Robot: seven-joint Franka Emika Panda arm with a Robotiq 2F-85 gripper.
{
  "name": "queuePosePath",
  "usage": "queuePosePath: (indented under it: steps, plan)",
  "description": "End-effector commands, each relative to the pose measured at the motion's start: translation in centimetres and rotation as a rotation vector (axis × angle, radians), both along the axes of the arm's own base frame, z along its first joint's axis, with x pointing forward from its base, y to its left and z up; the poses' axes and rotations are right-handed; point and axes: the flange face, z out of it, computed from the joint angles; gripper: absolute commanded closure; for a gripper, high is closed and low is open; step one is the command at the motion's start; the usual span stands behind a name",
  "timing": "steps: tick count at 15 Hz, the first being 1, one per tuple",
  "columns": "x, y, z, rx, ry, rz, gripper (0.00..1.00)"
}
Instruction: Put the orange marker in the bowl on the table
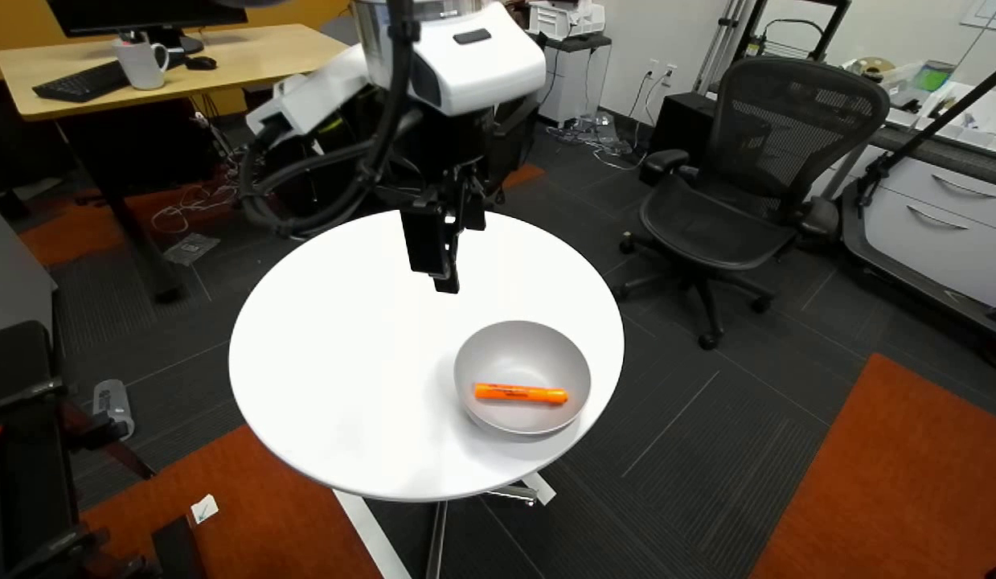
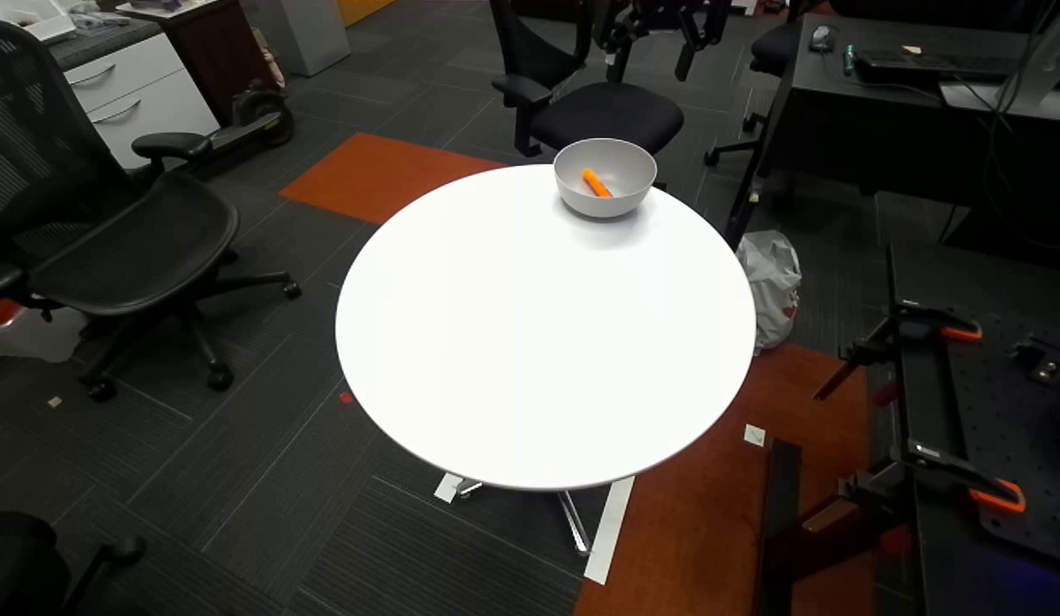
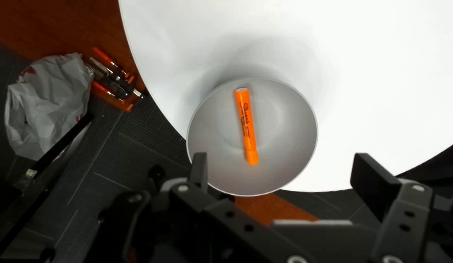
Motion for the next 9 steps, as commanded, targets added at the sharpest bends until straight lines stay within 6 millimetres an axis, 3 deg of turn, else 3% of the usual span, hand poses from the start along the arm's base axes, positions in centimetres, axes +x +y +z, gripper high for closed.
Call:
queuePosePath:
  steps: [1, 9]
  plan:
    - [1.2, -1.0, -1.1, 0.012, 0.002, 0.029, 0.00]
    - [4.0, -2.7, -5.6, -0.023, 0.073, 0.015, 0.00]
